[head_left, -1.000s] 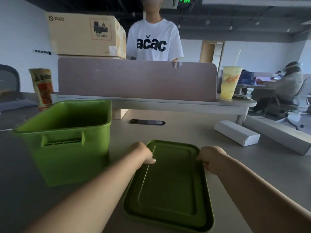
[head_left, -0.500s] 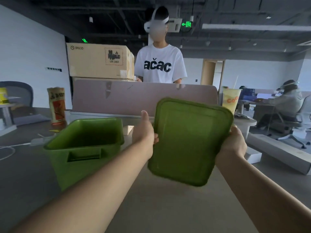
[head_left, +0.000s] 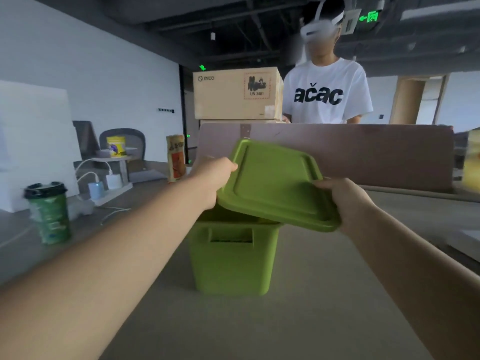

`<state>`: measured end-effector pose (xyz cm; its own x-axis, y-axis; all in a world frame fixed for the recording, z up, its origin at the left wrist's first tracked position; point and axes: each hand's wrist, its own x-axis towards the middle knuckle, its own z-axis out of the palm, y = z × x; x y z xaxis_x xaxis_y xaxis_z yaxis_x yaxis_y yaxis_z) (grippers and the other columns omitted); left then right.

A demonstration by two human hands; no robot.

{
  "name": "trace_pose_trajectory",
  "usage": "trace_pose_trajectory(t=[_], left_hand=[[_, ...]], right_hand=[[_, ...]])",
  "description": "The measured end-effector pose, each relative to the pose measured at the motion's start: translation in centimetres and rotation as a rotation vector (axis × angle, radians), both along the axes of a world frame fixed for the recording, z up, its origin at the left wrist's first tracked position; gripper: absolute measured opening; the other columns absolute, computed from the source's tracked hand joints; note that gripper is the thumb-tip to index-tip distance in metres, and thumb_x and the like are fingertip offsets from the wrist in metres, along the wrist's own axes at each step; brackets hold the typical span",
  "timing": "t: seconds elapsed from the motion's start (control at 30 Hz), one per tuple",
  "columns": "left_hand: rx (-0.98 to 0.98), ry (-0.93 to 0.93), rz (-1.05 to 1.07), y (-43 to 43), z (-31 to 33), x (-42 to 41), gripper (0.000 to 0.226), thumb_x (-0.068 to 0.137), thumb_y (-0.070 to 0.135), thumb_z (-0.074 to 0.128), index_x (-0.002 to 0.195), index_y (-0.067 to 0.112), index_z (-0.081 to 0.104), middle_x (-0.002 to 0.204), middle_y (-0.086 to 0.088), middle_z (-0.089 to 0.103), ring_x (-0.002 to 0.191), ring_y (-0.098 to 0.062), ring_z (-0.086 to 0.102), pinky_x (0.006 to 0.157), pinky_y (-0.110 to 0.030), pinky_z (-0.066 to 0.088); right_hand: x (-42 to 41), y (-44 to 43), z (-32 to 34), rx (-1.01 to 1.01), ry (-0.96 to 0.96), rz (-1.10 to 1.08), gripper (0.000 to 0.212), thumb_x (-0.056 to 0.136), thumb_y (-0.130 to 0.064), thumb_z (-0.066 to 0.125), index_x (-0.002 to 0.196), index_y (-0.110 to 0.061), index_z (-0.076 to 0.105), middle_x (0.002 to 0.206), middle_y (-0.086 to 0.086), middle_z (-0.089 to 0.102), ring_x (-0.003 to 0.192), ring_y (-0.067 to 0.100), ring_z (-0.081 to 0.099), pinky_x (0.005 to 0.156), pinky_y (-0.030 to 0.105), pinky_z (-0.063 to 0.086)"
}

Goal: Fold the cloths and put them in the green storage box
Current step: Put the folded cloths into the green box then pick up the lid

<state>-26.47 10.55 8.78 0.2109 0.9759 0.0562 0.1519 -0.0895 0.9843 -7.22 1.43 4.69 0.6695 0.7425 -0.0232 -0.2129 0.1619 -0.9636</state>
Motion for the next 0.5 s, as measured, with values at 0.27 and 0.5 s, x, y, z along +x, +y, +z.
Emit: trace_pose_trajectory(t=[0.27,0.5], left_hand=[[0.074,0.136,0.196,6.4,-3.5,-4.6,0.040,0.086,0.024,0.061,0.122,0.007,0.058,0.112,-0.011,0.065,0.097,-0.030,0.063,0.087,-0.041,0.053],[0.010,0.173,0.230,8.0,-6.6,-4.5,0.035,0.092,0.022,0.056,0.124,0.007,0.054,0.112,-0.010,0.062,0.095,-0.027,0.060,0.057,-0.027,0.041]], right_hand=[[-4.5,7.9,-1.4,-0.223,-0.161,0.007,0.029,0.074,-0.014,0.067,0.100,-0.004,0.069,0.096,0.016,0.071,0.083,0.032,0.069,0.081,0.047,0.056],[-4.0,8.9,-2.0,-0.340,-0.294,0.010,0.018,0.085,-0.013,0.064,0.100,-0.004,0.062,0.081,0.012,0.063,0.070,0.027,0.062,0.051,0.028,0.046]])
